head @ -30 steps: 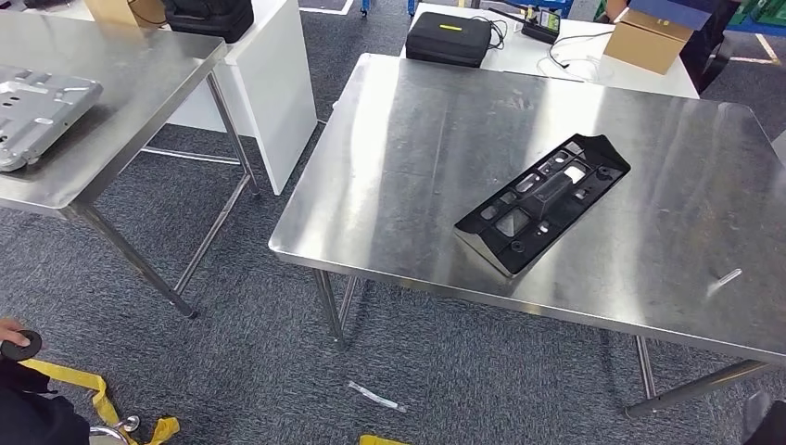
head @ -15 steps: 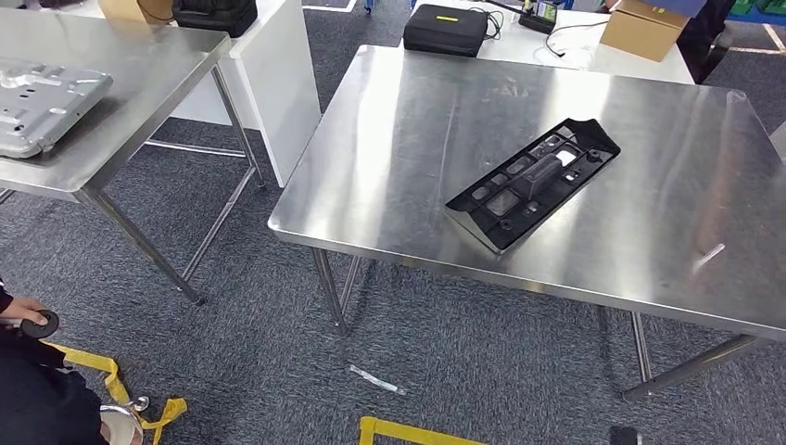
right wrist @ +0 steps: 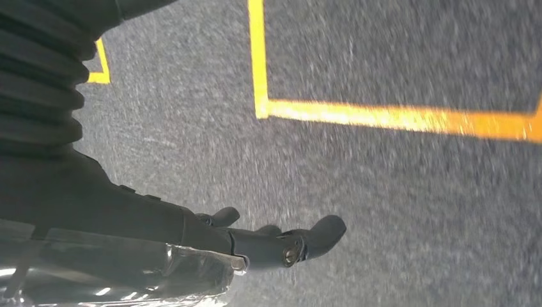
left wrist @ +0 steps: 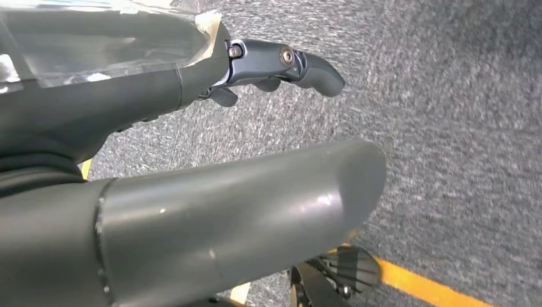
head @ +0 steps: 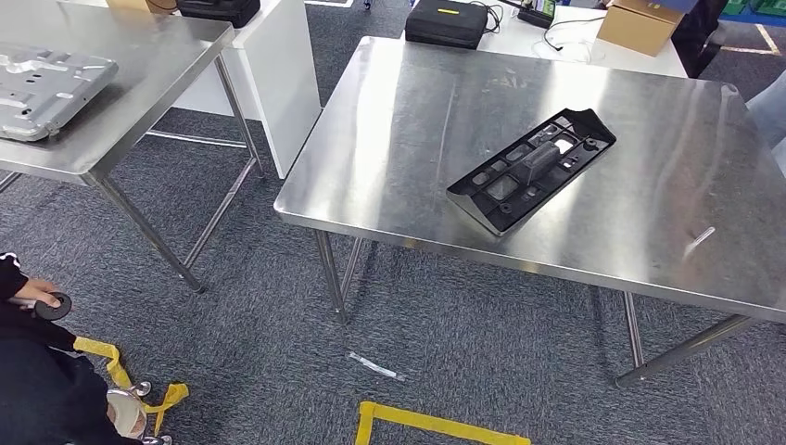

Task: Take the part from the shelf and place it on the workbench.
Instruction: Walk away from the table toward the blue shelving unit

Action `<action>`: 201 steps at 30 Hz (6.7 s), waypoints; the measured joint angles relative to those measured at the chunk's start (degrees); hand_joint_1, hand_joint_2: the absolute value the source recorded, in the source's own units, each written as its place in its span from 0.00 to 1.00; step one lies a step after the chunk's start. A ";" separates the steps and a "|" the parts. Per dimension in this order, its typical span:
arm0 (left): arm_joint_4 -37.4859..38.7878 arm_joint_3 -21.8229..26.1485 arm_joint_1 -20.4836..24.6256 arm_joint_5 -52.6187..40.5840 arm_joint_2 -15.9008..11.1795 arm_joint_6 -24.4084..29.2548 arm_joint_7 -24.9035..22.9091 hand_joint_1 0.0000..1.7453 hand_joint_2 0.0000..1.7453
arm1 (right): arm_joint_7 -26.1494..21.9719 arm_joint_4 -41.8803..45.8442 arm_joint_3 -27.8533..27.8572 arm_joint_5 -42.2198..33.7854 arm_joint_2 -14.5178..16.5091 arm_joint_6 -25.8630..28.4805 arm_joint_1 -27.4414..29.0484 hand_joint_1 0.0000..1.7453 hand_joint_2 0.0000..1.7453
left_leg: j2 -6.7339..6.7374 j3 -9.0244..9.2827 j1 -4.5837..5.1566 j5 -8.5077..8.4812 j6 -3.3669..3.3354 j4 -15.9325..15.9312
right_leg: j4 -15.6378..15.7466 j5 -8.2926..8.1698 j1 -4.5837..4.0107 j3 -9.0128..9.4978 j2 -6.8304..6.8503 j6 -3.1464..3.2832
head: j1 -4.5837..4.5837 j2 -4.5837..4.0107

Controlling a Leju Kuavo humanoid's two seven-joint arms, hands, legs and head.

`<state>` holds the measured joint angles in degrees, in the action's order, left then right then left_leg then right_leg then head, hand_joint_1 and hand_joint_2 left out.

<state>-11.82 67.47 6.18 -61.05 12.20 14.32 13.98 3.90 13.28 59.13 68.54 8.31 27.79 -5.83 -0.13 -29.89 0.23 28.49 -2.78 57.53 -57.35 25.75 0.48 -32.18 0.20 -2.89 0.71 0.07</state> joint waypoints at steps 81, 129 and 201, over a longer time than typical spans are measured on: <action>0.00 -0.78 0.39 0.02 0.32 2.47 0.44 0.00 0.00 | -13.96 0.33 11.46 9.85 2.66 8.05 -0.73 0.00 0.00 | 0.12 -9.67 -0.77 4.14 2.96 12.51 | 1.62 1.93 0.51 3.13 -0.03 2.70 | 0.04 0.00; 0.00 1.73 0.22 2.01 0.62 5.52 -0.96 0.00 0.00 | -13.38 -1.23 9.93 12.41 2.66 6.52 -1.02 0.00 0.00 | 0.68 -2.39 -0.27 -2.58 -0.62 -1.41 | -15.60 9.52 0.11 -4.43 -0.20 0.33 | 0.68 0.00; 0.00 2.78 0.53 2.57 0.56 7.02 -0.83 0.00 0.00 | -12.55 -1.41 8.26 12.73 2.76 5.96 -2.74 0.00 0.00 | 0.31 -7.09 -0.47 -2.23 2.31 3.13 | 2.76 3.75 0.47 6.07 -0.03 2.57 | 0.23 0.00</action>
<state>-11.82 70.24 6.71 -58.48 12.76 21.34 13.15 -8.65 11.87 67.38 81.27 11.07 33.75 -8.57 0.17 -36.98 -0.24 26.26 -0.47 60.65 -54.59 29.50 0.95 -26.11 0.17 -0.32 0.93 0.07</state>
